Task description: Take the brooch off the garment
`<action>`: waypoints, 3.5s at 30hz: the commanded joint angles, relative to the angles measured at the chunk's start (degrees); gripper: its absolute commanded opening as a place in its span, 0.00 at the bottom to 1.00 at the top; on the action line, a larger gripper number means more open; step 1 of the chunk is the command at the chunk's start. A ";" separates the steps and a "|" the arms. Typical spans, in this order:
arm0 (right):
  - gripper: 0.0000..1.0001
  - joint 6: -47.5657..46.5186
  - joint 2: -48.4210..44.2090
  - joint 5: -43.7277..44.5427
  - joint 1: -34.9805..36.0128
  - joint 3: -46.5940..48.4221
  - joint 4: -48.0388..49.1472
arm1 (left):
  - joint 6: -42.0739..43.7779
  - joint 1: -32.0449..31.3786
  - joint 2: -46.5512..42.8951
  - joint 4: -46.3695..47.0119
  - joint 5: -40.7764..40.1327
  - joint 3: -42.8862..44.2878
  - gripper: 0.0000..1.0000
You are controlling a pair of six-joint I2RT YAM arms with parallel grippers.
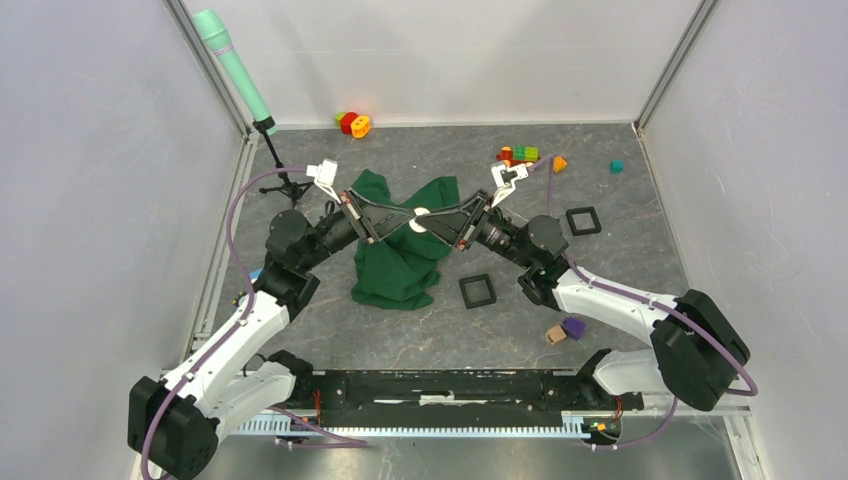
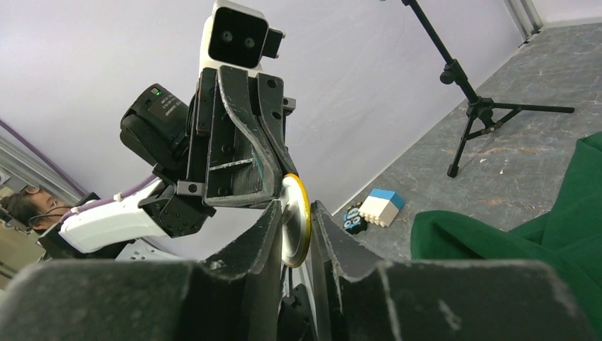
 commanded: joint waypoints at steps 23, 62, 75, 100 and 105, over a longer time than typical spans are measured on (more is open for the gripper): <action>0.83 -20.30 -16.00 17.91 0.10 -4.34 -34.27 | 31.76 -7.89 1.34 -48.33 -36.61 12.89 0.02; 0.83 -24.54 -26.64 25.90 -1.15 -12.24 -48.01 | 16.57 -34.40 46.19 -95.04 -86.08 38.68 0.02; 0.83 -24.90 -28.38 26.33 -1.37 -12.74 -49.24 | 21.21 -35.32 61.73 -86.68 -81.23 41.77 0.21; 0.84 -26.29 -33.76 31.10 -2.02 -14.11 -53.81 | 19.51 -32.01 21.44 -57.17 -69.41 6.79 0.81; 0.84 -26.52 -33.02 30.34 -2.03 -13.85 -53.56 | 21.65 -31.90 12.25 -49.23 -68.25 -1.96 0.84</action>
